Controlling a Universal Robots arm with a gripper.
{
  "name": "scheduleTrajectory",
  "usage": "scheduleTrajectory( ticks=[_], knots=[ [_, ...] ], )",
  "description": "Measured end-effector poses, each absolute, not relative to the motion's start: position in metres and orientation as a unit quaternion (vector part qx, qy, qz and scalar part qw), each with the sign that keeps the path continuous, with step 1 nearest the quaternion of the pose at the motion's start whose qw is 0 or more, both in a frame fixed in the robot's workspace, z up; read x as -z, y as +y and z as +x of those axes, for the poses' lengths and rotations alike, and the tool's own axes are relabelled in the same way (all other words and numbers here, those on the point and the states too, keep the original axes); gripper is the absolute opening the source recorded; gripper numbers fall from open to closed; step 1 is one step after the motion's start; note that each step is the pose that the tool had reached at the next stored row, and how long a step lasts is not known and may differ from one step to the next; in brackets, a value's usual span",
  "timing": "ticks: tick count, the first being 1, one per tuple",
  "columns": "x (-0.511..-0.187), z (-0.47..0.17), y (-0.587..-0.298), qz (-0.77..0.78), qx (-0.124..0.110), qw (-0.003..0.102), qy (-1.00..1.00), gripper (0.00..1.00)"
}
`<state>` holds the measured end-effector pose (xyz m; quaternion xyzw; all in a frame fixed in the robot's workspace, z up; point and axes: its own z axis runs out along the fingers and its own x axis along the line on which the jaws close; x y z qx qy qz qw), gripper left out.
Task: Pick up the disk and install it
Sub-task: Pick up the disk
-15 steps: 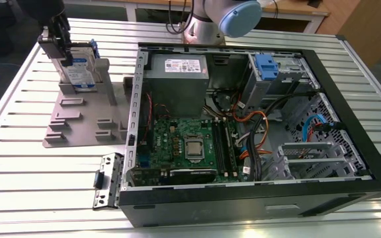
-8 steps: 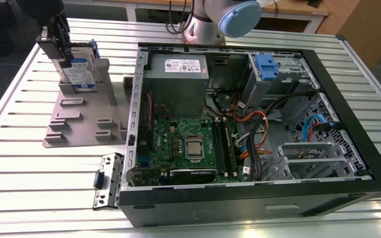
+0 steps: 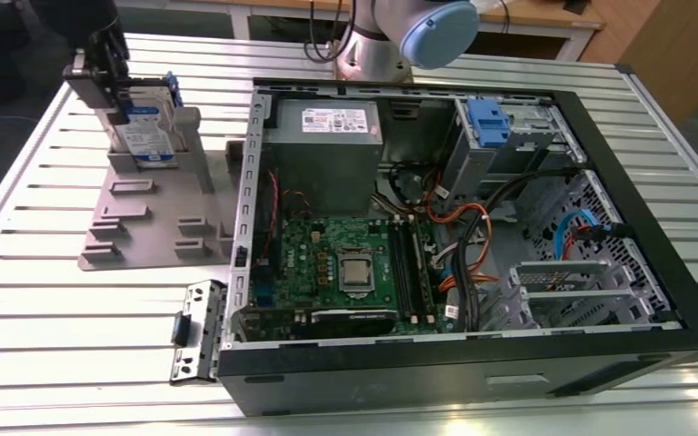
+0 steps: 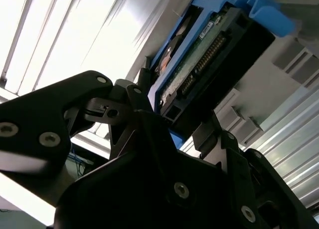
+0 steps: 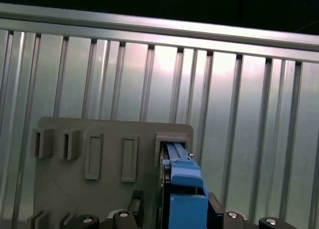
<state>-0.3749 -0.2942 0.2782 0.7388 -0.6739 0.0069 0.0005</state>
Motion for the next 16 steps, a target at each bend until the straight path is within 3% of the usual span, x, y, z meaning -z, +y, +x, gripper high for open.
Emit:
scheduleTrajectory(
  ticks=[16],
  knots=[
    [-0.2775, -0.3739, -0.2921, 0.727, -0.004, 0.003, -0.686, 0.59]
  ],
)
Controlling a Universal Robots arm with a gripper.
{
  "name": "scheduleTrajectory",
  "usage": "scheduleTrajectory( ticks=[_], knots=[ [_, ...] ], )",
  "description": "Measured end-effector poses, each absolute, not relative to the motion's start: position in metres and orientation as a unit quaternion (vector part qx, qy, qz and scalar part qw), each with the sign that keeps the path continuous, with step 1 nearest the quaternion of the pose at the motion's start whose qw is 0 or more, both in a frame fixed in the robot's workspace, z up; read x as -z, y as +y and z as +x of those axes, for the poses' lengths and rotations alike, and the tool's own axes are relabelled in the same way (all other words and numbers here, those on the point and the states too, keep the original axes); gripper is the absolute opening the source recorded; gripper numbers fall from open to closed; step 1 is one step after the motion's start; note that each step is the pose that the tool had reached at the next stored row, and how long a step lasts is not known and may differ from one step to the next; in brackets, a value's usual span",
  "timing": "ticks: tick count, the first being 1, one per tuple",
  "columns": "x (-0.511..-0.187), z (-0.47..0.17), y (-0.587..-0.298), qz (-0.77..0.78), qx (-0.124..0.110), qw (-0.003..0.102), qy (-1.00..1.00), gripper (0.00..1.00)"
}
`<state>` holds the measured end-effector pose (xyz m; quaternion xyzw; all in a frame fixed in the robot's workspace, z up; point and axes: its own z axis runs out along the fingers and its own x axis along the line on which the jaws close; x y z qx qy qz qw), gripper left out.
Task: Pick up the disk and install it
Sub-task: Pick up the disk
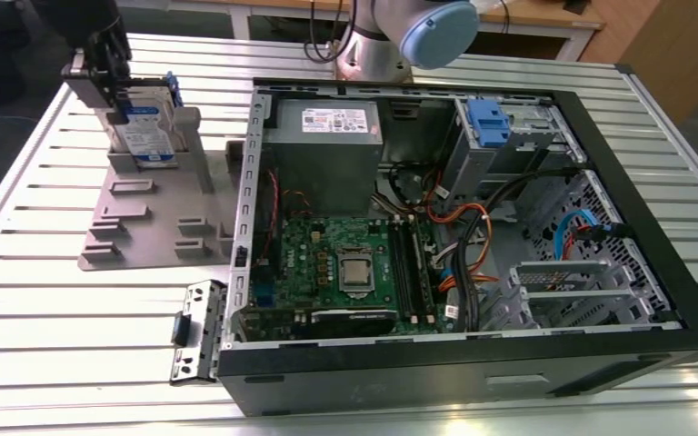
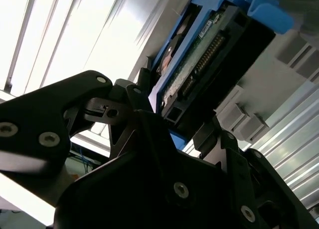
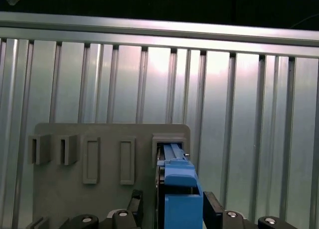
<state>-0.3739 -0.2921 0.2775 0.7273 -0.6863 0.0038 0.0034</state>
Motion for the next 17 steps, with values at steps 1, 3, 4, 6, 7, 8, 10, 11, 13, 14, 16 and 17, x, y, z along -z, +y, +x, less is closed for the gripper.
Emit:
scheduleTrajectory(
  ticks=[1, 3, 4, 6, 7, 8, 10, 11, 13, 14, 16, 17],
  knots=[
    [-0.2775, -0.3739, -0.2912, 0.727, -0.004, 0.003, -0.686, 0.59],
    [-0.2775, -0.3739, -0.2907, 0.727, -0.004, 0.003, -0.686, 0.59],
    [-0.2775, -0.3739, -0.2907, 0.727, -0.004, 0.003, -0.686, 0.59],
    [-0.2774, -0.3739, -0.2906, 0.727, -0.004, 0.003, -0.686, 0.59],
    [-0.2774, -0.3739, -0.2905, 0.727, -0.004, 0.003, -0.686, 0.59],
    [-0.2775, -0.3739, -0.2905, 0.727, -0.004, 0.003, -0.686, 0.59],
    [-0.2775, -0.3739, -0.2905, 0.727, -0.004, 0.003, -0.686, 0.51],
    [-0.2775, -0.3739, -0.2905, 0.727, -0.004, 0.003, -0.686, 0.51],
    [-0.2775, -0.3739, -0.2905, 0.727, -0.004, 0.003, -0.686, 0.45],
    [-0.2775, -0.3739, -0.2905, 0.727, -0.004, 0.003, -0.686, 0.39],
    [-0.2775, -0.3739, -0.2904, 0.727, -0.004, 0.003, -0.686, 0.36],
    [-0.2775, -0.3739, -0.2904, 0.727, -0.004, 0.003, -0.686, 0.36]
  ],
)
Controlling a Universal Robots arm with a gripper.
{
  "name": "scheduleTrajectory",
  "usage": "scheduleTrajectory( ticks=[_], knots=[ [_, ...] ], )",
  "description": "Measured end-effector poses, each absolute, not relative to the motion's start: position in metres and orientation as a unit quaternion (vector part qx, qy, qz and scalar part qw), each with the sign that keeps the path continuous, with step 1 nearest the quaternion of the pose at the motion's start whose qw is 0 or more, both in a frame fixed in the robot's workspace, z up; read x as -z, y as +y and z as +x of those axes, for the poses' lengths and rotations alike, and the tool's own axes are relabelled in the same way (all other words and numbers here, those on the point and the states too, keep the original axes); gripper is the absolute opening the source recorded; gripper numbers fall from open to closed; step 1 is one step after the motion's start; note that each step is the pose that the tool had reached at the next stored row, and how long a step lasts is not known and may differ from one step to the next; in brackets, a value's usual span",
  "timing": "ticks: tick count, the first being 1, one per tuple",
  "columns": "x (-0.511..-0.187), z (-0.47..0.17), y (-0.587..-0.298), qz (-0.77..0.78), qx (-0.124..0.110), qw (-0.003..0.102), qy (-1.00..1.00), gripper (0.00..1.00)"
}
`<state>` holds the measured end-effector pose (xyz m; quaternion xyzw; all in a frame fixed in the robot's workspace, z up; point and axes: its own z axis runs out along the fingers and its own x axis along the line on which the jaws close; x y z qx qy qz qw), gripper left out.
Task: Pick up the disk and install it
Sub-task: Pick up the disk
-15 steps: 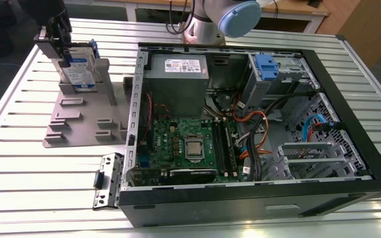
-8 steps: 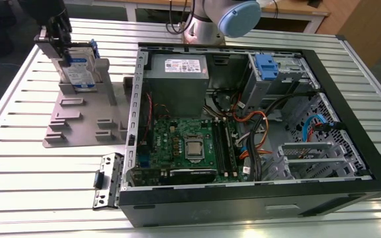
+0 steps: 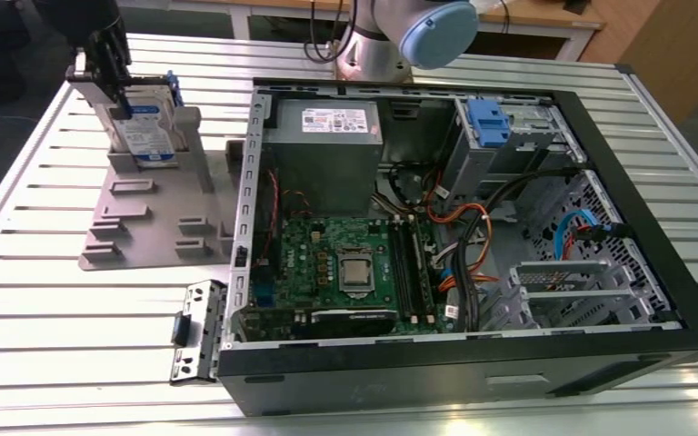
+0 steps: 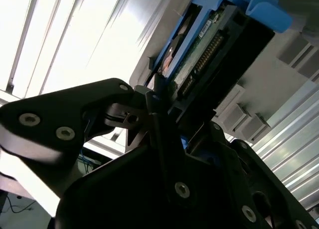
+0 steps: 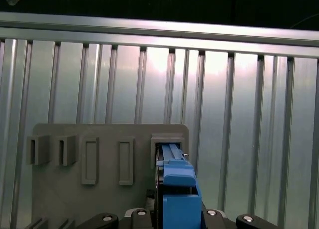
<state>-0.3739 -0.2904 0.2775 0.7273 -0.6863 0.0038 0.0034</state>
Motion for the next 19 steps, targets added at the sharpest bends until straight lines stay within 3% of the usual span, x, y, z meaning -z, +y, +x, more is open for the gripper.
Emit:
scheduleTrajectory(
  ticks=[19],
  knots=[
    [-0.2828, -0.3739, -0.2901, 0.727, -0.004, 0.003, -0.686, 0.36]
  ],
)
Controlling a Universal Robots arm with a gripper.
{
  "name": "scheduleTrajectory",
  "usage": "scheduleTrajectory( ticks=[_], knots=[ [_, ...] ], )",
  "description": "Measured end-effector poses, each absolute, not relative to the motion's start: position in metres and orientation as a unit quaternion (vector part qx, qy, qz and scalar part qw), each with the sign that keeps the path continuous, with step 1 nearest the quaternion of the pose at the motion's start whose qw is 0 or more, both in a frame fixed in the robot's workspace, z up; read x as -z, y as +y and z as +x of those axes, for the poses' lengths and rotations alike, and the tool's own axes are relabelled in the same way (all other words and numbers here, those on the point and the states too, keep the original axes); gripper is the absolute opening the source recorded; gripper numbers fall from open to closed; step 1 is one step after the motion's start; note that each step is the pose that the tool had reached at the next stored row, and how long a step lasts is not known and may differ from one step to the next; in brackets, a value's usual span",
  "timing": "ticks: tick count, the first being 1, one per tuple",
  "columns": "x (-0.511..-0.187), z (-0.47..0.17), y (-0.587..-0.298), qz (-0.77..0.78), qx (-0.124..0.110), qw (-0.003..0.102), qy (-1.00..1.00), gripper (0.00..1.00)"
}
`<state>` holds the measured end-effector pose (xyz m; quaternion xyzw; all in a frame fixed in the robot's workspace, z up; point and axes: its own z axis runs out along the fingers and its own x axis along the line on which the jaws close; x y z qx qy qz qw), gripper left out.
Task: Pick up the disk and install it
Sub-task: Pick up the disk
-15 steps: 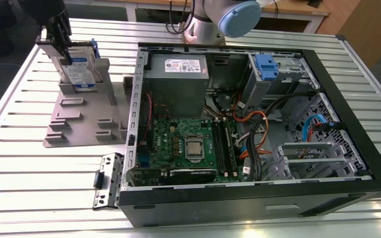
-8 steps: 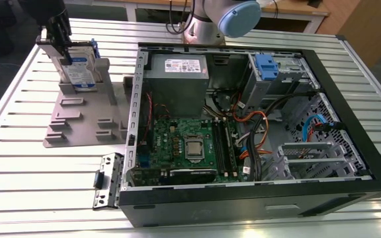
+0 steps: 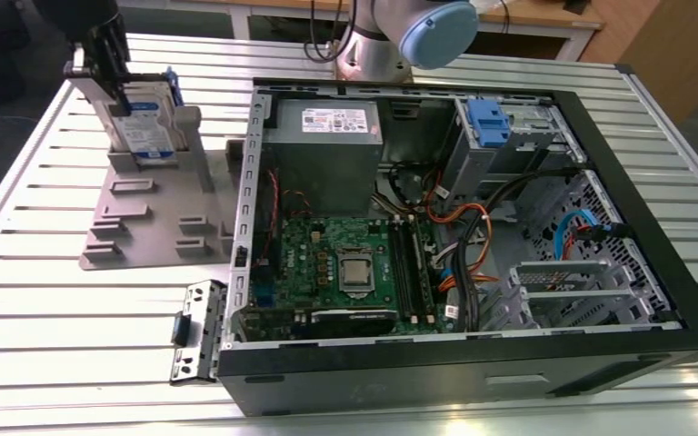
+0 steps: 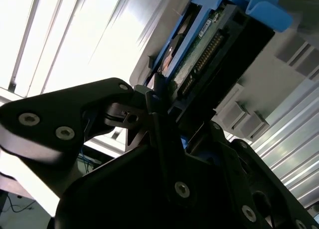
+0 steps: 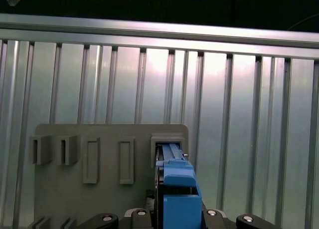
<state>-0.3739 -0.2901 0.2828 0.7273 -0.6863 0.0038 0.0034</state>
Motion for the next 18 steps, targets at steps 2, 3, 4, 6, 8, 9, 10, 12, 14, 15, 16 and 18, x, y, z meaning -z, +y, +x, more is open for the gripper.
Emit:
scheduleTrajectory(
  ticks=[2, 3, 4, 6, 8, 9, 10, 12, 14, 15, 16, 18],
  knots=[
    [-0.284, -0.374, -0.290, 0.727, -0.004, 0.003, -0.686, 0.36],
    [-0.285, -0.374, -0.290, 0.727, -0.004, 0.003, -0.686, 0.36],
    [-0.286, -0.374, -0.290, 0.727, -0.004, 0.003, -0.686, 0.36],
    [-0.287, -0.374, -0.290, 0.727, -0.004, 0.003, -0.686, 0.36],
    [-0.289, -0.374, -0.290, 0.727, -0.004, 0.003, -0.686, 0.36],
    [-0.289, -0.374, -0.290, 0.727, -0.004, 0.003, -0.686, 0.36],
    [-0.290, -0.374, -0.290, 0.727, -0.004, 0.003, -0.686, 0.36],
    [-0.292, -0.374, -0.290, 0.727, -0.004, 0.003, -0.686, 0.36],
    [-0.293, -0.374, -0.290, 0.727, -0.004, 0.003, -0.686, 0.36],
    [-0.294, -0.374, -0.290, 0.727, -0.004, 0.003, -0.686, 0.36],
    [-0.295, -0.374, -0.290, 0.727, -0.004, 0.003, -0.686, 0.36],
    [-0.296, -0.374, -0.290, 0.727, -0.004, 0.003, -0.686, 0.36]
  ],
)
